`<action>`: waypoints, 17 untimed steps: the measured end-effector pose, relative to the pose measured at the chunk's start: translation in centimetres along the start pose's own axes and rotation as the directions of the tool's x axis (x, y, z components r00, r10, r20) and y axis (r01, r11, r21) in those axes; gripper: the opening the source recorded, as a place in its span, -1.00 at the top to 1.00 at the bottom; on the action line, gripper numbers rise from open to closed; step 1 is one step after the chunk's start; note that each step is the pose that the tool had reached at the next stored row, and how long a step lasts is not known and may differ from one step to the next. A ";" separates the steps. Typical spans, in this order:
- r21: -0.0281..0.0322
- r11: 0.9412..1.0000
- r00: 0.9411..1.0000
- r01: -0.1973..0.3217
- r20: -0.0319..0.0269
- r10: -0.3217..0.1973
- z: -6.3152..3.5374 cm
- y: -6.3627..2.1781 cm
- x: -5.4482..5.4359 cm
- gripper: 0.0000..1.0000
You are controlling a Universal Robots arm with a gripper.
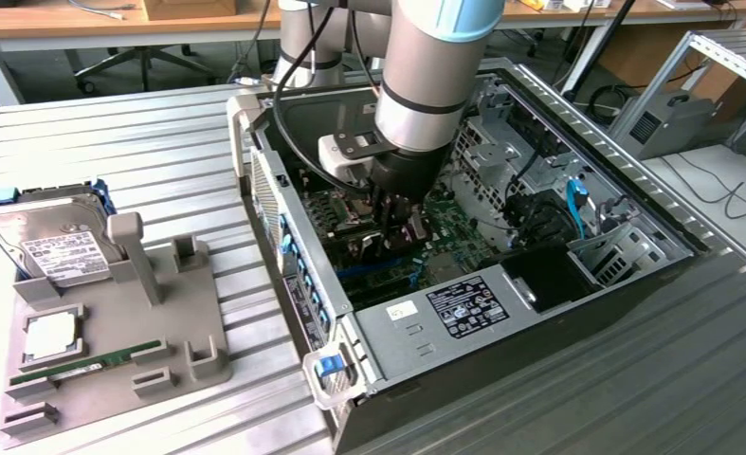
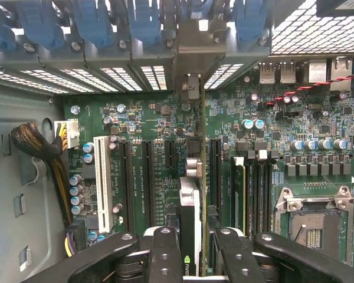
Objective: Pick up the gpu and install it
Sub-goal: 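Insert the gpu into the slot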
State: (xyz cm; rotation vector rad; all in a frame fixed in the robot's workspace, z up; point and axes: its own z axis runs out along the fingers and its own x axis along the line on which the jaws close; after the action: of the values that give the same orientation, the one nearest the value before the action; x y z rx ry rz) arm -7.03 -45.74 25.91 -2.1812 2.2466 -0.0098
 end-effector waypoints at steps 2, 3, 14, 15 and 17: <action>0.000 1.000 1.000 0.000 0.000 0.000 0.00 0.00 0.0 0.46; 0.000 1.000 1.000 0.000 0.000 0.000 0.00 0.00 0.0 0.46; 0.001 1.000 1.000 0.014 0.000 -0.014 0.00 0.00 0.0 0.46; 0.001 1.000 1.000 0.014 0.000 -0.014 0.00 -0.01 0.0 0.46; 0.001 1.000 1.000 0.014 0.000 -0.014 0.00 -0.03 0.0 0.46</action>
State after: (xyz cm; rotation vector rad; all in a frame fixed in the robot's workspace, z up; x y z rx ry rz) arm -7.00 -45.73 25.91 -2.1961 2.2310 -0.0108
